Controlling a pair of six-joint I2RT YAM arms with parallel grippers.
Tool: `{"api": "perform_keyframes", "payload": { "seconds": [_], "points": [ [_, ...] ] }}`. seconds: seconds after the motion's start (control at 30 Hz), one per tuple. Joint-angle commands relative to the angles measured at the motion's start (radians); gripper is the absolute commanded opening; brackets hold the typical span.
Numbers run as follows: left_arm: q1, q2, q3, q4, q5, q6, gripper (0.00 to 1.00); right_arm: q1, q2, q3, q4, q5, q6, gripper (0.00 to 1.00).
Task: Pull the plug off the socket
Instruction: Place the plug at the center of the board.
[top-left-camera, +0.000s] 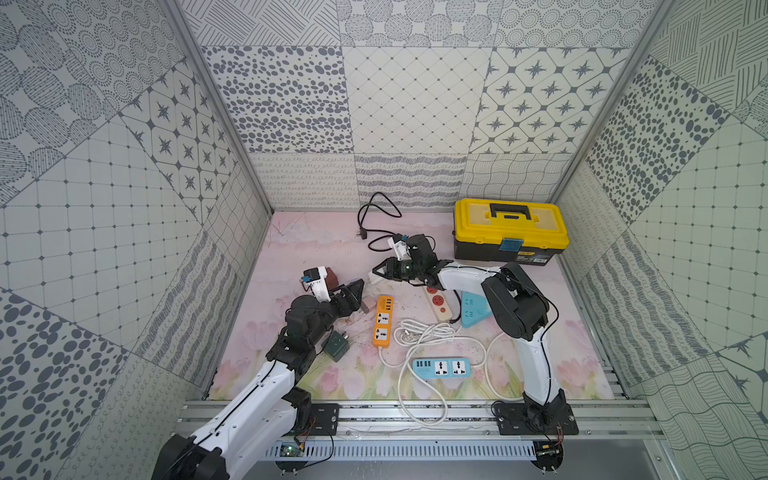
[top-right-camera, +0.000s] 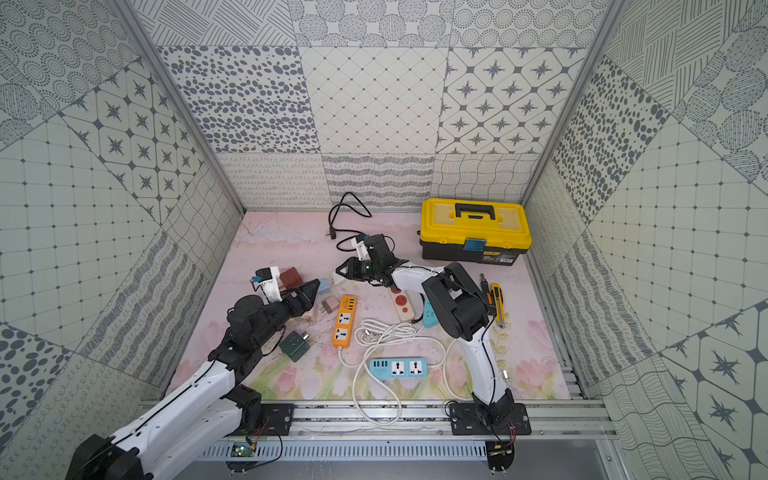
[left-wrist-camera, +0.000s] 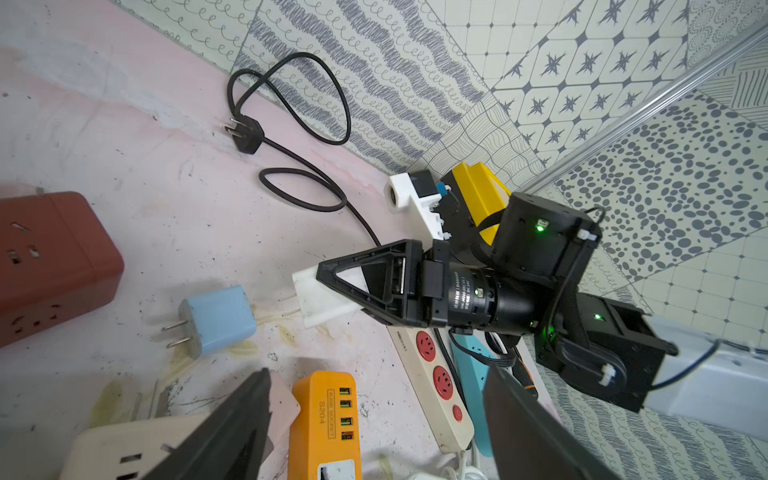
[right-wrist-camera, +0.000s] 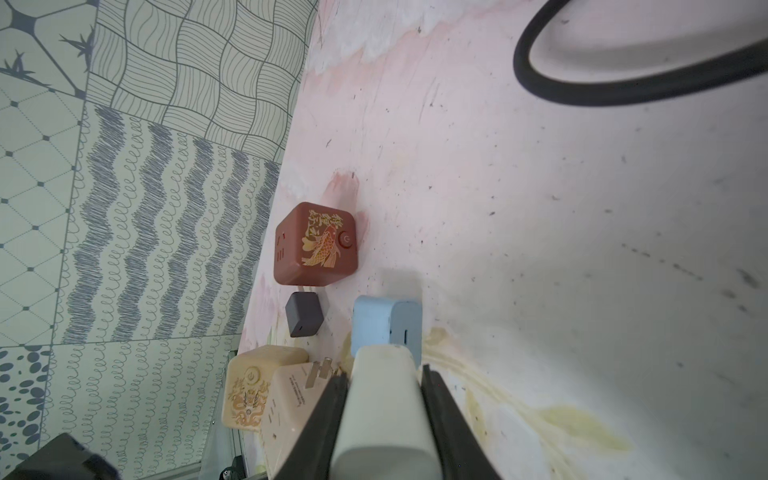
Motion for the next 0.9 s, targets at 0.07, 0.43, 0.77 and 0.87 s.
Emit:
{"api": "perform_keyframes", "payload": {
  "seconds": [0.07,0.43,0.77,0.87],
  "points": [
    [0.005,-0.100,-0.010,-0.081,-0.098,0.047,0.85,0.005,0.073,0.118,-0.124,0.007,-0.058,0.37],
    [0.006,-0.215,-0.015,-0.151,-0.132,0.063,0.86,0.021,-0.037,0.159,-0.381,0.193,-0.273,0.74],
    [0.005,-0.278,-0.036,-0.183,-0.144,0.074,0.93,0.020,-0.593,-0.311,-0.315,0.501,-0.528,0.75],
    [0.005,-0.281,-0.060,-0.160,-0.151,0.059,1.00,0.005,-0.798,-0.493,-0.288,0.603,-0.570,0.80]
  ]
}}
